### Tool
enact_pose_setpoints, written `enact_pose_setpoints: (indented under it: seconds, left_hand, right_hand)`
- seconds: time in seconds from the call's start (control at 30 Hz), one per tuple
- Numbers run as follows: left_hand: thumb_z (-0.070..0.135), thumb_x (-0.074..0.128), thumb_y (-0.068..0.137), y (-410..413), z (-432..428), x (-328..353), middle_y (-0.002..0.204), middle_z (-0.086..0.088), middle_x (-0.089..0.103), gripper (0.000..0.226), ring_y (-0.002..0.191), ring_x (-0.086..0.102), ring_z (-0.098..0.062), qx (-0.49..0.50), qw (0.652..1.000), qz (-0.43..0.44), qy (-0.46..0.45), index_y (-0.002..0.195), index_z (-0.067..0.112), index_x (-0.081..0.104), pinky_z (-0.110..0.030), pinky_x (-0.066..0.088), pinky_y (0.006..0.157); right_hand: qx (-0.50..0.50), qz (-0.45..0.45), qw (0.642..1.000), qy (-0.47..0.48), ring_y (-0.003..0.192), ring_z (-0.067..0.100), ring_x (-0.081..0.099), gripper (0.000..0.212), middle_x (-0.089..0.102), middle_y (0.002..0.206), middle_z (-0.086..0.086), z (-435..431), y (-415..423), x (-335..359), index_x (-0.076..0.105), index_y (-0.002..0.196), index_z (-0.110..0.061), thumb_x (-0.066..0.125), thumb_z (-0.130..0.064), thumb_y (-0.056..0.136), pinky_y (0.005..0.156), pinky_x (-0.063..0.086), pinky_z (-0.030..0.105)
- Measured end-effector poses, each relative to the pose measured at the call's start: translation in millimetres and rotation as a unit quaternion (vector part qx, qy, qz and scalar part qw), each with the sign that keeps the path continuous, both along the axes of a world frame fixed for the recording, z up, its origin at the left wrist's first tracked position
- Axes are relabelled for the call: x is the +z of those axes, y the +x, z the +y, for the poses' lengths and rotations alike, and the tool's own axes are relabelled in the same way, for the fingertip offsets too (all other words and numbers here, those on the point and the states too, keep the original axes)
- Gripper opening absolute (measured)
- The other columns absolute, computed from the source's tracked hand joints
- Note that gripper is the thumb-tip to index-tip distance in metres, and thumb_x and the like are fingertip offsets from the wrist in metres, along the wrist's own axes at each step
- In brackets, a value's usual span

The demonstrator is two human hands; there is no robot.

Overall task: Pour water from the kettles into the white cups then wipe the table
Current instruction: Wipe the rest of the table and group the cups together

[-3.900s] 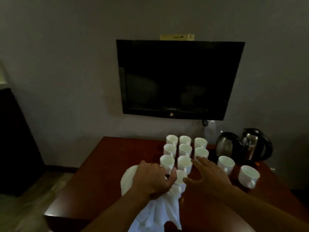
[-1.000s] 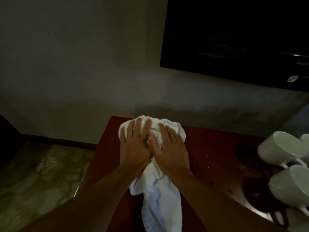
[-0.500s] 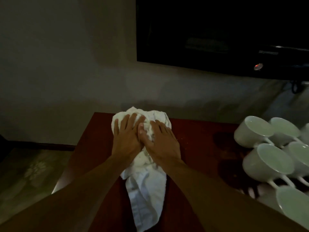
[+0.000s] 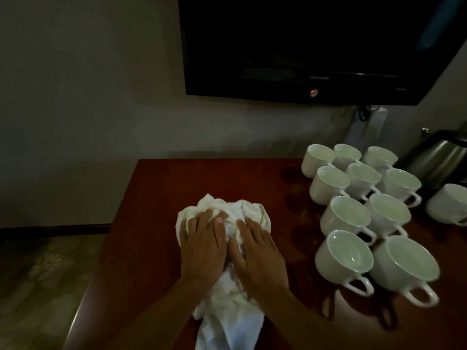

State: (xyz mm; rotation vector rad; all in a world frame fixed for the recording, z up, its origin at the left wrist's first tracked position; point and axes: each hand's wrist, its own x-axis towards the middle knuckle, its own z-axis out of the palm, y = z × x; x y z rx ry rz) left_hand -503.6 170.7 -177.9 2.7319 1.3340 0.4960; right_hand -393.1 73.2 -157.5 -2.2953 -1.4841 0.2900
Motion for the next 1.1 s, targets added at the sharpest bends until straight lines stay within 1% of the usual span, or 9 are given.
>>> enact_pose_setpoints:
  seconds: [0.1,0.17,0.27,0.37,0.5,0.73,0.83,1.0,1.1]
  left_hand:
    - [0.035,0.065,0.083,-5.3,-36.5,4.8,0.131,-0.017,0.061,0.048,0.122,0.058,-0.034,-0.021,1.0,-0.003,0.004,0.123,0.01,0.064,-0.06,0.048,0.098]
    - [0.037,0.042,0.097,-5.2,-55.9,9.0,0.129,-0.014,0.063,0.042,0.122,0.06,-0.032,-0.023,0.998,-0.049,0.014,0.119,0.012,0.067,-0.062,0.047,0.099]
    - [0.043,-0.001,0.105,-3.1,-65.0,17.9,0.128,-0.011,0.065,0.077,0.123,0.059,-0.03,-0.017,0.992,-0.124,-0.022,0.119,0.015,0.069,-0.063,0.044,0.102]
    - [0.036,0.011,0.105,3.2,-52.1,7.5,0.132,-0.01,0.061,0.061,0.129,0.054,-0.03,-0.012,0.991,-0.133,-0.027,0.124,0.014,0.064,-0.06,0.038,0.109]
    - [0.028,0.032,0.1,20.8,-23.5,1.5,0.139,-0.009,0.055,0.043,0.136,0.046,-0.029,-0.001,0.991,-0.131,-0.016,0.132,0.017,0.059,-0.057,0.026,0.117]
    - [0.027,0.041,0.096,76.0,52.4,-2.0,0.135,-0.014,0.059,0.043,0.13,0.052,-0.033,-0.02,0.993,-0.117,-0.013,0.132,0.014,0.06,-0.061,0.036,0.11]
    - [0.033,0.032,0.101,108.8,97.7,0.0,0.133,-0.008,0.06,0.043,0.128,0.051,-0.028,-0.02,0.985,-0.163,-0.051,0.13,0.015,0.06,-0.054,0.037,0.109]
    - [0.039,0.016,0.1,165.2,158.9,0.4,0.14,-0.002,0.053,0.056,0.135,0.041,-0.02,-0.043,0.986,-0.152,-0.054,0.134,0.021,0.057,-0.049,0.028,0.117]
    - [0.037,0.018,0.1,187.7,187.1,4.3,0.135,-0.002,0.056,0.054,0.13,0.046,-0.021,-0.025,0.986,-0.159,-0.053,0.129,0.019,0.06,-0.049,0.031,0.116]
  right_hand:
    - [-0.02,-0.016,1.0,-0.015,0.146,-0.007,-0.004,0.091,0.01,0.168,-0.014,-43.0,-11.9,5.6,0.01,0.16,-0.036,-0.011,-0.074,0.08,0.122,0.0,0.023]
    - [-0.03,-0.017,0.999,-0.029,0.142,-0.009,-0.009,0.091,0.008,0.168,-0.015,-60.7,-15.1,9.0,0.007,0.16,-0.037,-0.012,-0.073,0.079,0.121,-0.002,0.022]
    - [-0.039,-0.021,0.999,-0.032,0.146,-0.007,-0.006,0.077,0.008,0.168,-0.015,-67.2,-14.9,9.1,0.007,0.16,-0.037,0.004,-0.072,0.091,0.121,-0.001,0.023]
    - [-0.039,-0.011,0.999,-0.033,0.152,0.0,-0.002,0.068,0.006,0.168,-0.015,-57.1,-8.5,4.1,0.009,0.16,-0.038,0.017,-0.065,0.098,0.122,0.0,0.026]
    - [-0.039,-0.018,0.999,-0.015,0.154,0.003,-0.001,0.074,0.007,0.169,-0.012,-27.1,12.2,-5.9,0.01,0.16,-0.037,0.014,-0.068,0.093,0.124,0.003,0.027]
    - [-0.073,-0.022,0.997,0.005,0.155,0.008,0.004,0.082,0.012,0.169,-0.007,50.3,61.5,-15.1,0.013,0.161,-0.033,0.006,-0.071,0.088,0.127,0.006,0.033]
    - [-0.106,-0.017,0.994,0.011,0.155,0.01,0.004,0.077,0.012,0.169,-0.006,87.5,88.1,-17.3,0.013,0.161,-0.032,0.015,-0.068,0.093,0.127,0.004,0.035]
    - [-0.139,-0.03,0.99,0.017,0.156,0.016,0.009,0.086,0.016,0.169,-0.002,150.8,134.3,-15.4,0.017,0.161,-0.028,0.004,-0.068,0.086,0.127,0.005,0.037]
    - [-0.132,-0.022,0.991,0.008,0.156,0.017,0.01,0.071,0.016,0.168,-0.001,181.0,159.9,-14.9,0.019,0.161,-0.027,0.02,-0.061,0.098,0.127,0.006,0.037]
